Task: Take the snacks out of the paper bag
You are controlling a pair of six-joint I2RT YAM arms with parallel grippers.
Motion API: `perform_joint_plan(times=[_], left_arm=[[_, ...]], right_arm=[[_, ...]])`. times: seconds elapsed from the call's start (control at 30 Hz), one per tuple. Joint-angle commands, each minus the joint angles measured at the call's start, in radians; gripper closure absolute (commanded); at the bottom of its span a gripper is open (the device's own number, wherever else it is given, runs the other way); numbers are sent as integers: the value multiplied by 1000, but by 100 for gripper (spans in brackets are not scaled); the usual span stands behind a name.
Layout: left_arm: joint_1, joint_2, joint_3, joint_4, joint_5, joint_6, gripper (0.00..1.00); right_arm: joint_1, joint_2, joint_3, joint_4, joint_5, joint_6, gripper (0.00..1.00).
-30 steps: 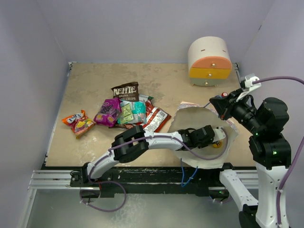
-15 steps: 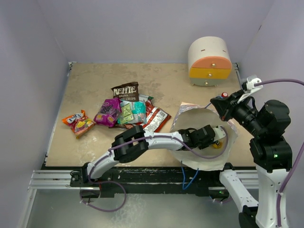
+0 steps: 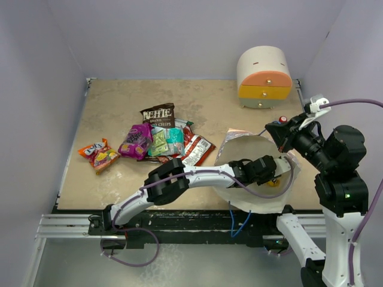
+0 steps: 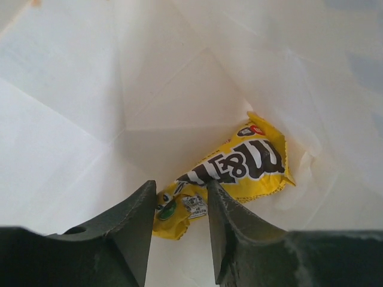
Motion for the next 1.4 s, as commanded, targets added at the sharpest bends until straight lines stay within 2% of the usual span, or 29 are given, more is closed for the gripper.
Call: perform_joint_plan(times=[0.0, 0.17, 0.43, 0.7, 0.83, 1.0, 1.17, 1.37], left_arm=[[1, 32, 36, -5, 18, 24, 56], [1, 34, 35, -25, 12, 33, 52], [1, -3, 44, -66, 3, 19, 83], [1, -142, -12, -129, 7, -43, 100], [1, -231, -34, -216, 39, -101, 100], [-1, -405, -167, -280, 108, -160, 100], [-13, -581, -277, -356, 248, -186, 100], [-14, -870, -438, -290, 308, -339, 100]], right_arm=[[0, 8, 39, 20, 12, -24, 100], [0, 8, 36, 13, 0, -32, 100], [0, -6, 23, 14, -4, -35, 100], [0, -27, -6, 92, 27, -16, 100], [0, -41, -19, 117, 77, 6, 100], [0, -55, -28, 141, 145, 22, 100], [1, -60, -46, 164, 201, 35, 100], [0, -63, -93, 210, 184, 131, 100]])
